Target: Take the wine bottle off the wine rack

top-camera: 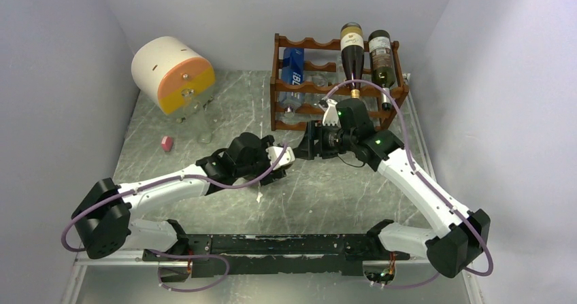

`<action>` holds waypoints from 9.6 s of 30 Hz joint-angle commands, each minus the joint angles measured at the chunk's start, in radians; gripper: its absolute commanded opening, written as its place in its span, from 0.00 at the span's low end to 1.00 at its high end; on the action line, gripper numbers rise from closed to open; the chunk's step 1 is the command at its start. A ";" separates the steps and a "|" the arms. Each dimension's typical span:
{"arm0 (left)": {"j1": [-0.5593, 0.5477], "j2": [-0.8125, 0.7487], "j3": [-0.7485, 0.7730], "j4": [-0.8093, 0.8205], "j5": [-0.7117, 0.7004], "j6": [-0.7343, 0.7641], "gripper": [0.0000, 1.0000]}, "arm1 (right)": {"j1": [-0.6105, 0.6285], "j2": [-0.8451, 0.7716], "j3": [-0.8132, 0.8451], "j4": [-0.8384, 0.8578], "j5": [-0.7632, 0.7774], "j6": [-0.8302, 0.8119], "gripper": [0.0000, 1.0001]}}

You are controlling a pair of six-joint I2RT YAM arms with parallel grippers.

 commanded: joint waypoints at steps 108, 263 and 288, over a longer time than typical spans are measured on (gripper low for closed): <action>0.472 -0.036 -0.082 0.955 -0.181 -0.275 0.07 | 0.099 -0.197 0.168 0.048 0.547 0.003 1.00; 0.508 -0.654 -0.091 0.052 0.032 -0.308 0.83 | -0.423 0.425 0.300 0.594 0.302 0.113 0.17; 0.507 -0.641 -0.086 0.047 0.049 -0.308 0.82 | -0.516 0.409 0.180 0.935 0.032 0.328 0.00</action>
